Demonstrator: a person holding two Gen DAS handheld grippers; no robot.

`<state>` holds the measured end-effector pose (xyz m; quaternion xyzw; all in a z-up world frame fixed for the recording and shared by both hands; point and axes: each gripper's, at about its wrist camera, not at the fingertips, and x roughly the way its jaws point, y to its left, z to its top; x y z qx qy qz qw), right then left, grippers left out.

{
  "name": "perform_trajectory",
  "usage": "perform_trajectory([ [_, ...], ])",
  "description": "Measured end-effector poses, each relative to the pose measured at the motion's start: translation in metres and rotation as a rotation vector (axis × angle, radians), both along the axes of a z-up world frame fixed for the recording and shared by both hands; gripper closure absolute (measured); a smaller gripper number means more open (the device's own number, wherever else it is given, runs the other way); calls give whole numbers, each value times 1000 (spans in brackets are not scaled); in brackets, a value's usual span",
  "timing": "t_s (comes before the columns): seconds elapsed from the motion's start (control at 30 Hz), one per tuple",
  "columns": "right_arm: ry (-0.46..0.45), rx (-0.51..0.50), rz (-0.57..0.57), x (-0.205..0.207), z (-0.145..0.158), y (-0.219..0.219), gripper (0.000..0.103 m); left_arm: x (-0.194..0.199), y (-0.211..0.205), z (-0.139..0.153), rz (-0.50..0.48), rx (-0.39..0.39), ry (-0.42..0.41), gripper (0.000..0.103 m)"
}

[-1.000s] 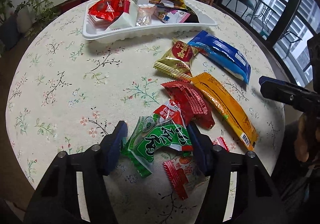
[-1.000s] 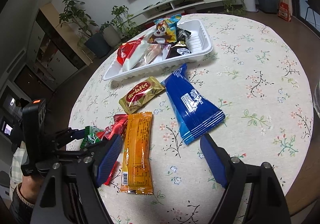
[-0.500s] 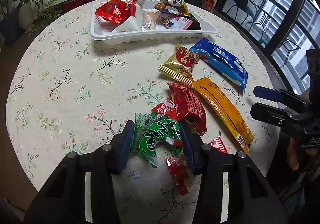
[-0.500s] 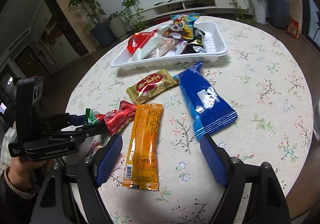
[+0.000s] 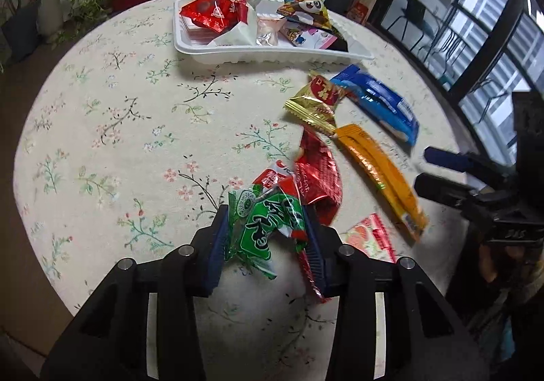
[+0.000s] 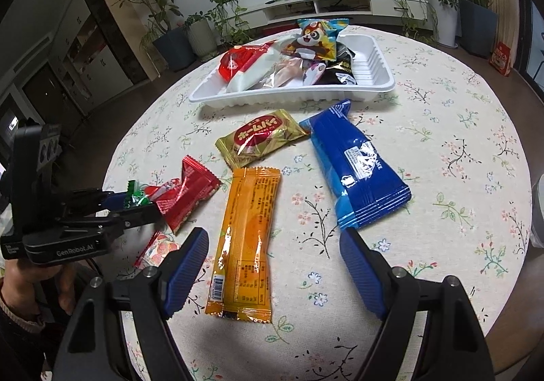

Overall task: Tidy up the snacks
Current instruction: 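Grasp the green packet with the left gripper while the right moves over the orange bar, then grasp the orange bar with the right gripper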

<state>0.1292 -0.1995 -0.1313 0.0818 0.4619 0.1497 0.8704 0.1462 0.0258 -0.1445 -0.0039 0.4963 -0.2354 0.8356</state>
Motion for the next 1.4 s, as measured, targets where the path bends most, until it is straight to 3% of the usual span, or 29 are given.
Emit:
perform_trajectory([
  [0.1, 3, -1, 1, 1, -1, 2, 21, -2, 6, 3, 10, -25, 2, 65],
  [0.2, 4, -7, 4, 1, -2, 4, 21, -3, 5, 0, 13, 35, -7, 65],
  [0.3, 1, -15, 7, 0, -2, 5, 21, -5, 9, -2, 22, 35, -4, 66],
  [0.63, 23, -66, 29, 2, -4, 19, 21, -7, 30, 2, 89, -31, -28, 66],
  [0.73, 54, -78, 38, 8, -7, 26, 30, -8, 30, 3, 89, -39, -33, 66],
  [1.0, 65, -265, 56, 18, -19, 49, 36, -8, 31, 2, 95, -55, -31, 66],
  [1.13, 59, -289, 59, 17, -20, 51, 38, -9, 31, 1, 93, -59, -29, 66],
  [1.2, 55, -294, 69, 16, -19, 52, 42, -9, 31, 1, 93, -60, -30, 66],
  [1.27, 53, -300, 81, 16, -17, 54, 57, -8, 31, 1, 93, -59, -29, 66],
  [1.4, 67, -281, 80, 19, -16, 55, 65, -9, 30, 0, 92, -59, -29, 66],
])
